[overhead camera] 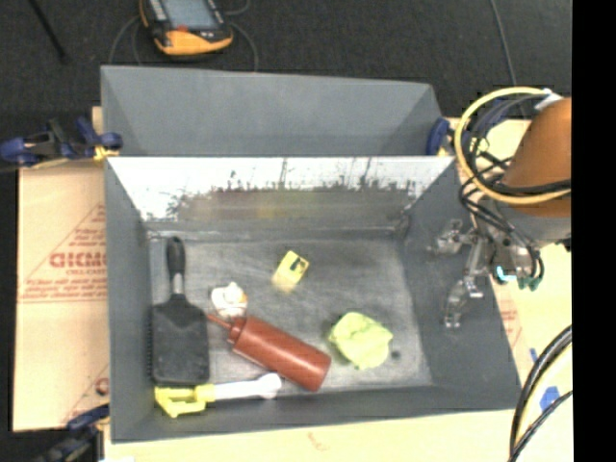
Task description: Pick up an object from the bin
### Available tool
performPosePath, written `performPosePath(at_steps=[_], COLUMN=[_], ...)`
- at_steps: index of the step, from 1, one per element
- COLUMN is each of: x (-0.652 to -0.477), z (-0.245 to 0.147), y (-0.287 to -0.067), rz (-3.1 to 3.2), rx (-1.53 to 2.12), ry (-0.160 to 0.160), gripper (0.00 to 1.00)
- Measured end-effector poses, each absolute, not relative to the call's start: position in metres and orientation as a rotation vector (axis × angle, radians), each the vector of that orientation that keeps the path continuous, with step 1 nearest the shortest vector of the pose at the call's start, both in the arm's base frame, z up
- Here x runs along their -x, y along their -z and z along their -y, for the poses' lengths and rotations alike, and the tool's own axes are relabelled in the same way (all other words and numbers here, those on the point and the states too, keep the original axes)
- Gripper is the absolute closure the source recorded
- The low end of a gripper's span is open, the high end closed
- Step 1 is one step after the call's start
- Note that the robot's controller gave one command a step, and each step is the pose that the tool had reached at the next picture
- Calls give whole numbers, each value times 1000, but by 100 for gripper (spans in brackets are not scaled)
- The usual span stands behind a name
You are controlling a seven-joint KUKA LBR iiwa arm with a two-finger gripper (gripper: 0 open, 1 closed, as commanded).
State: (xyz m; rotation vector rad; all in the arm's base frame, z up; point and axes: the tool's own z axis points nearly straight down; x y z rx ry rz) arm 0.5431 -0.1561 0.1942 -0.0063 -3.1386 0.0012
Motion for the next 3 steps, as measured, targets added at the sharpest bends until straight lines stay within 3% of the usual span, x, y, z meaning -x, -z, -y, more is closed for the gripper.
performPosePath(at_steps=[1,2,3], x=[-545,-519,-492], z=[156,139,134], y=[-198,-147,-121], rz=[3146,3151,3137], rx=[0,45,52], ry=[-4,-5,1], gripper=[0,0,0])
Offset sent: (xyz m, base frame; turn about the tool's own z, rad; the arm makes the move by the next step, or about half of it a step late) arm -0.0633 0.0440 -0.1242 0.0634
